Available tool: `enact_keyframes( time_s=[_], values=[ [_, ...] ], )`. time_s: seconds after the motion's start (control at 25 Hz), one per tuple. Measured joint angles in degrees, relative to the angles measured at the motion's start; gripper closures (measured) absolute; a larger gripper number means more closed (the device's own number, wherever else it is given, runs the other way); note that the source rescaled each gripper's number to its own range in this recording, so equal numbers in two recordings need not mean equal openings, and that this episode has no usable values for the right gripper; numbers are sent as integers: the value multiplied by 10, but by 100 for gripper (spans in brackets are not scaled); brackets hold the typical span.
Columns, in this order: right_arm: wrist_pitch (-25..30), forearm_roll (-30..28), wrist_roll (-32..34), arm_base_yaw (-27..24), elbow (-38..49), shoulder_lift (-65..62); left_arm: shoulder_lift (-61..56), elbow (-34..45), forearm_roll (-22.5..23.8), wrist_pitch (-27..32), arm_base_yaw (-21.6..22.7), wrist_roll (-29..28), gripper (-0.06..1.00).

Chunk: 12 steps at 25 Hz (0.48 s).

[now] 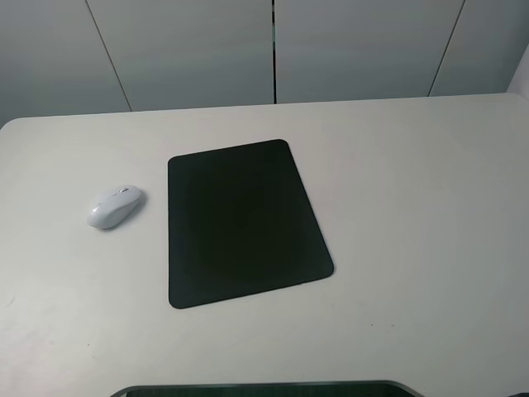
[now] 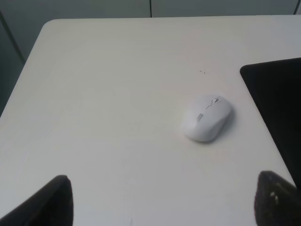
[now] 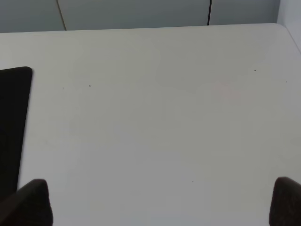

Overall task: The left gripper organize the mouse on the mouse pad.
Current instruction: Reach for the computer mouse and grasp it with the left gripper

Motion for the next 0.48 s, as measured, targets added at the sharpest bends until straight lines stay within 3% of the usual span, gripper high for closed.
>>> enact_keyframes(
  time_s=[0.48],
  values=[
    [-1,0,0,0,0,0,6,0,1,2,0,0,-1]
  ],
)
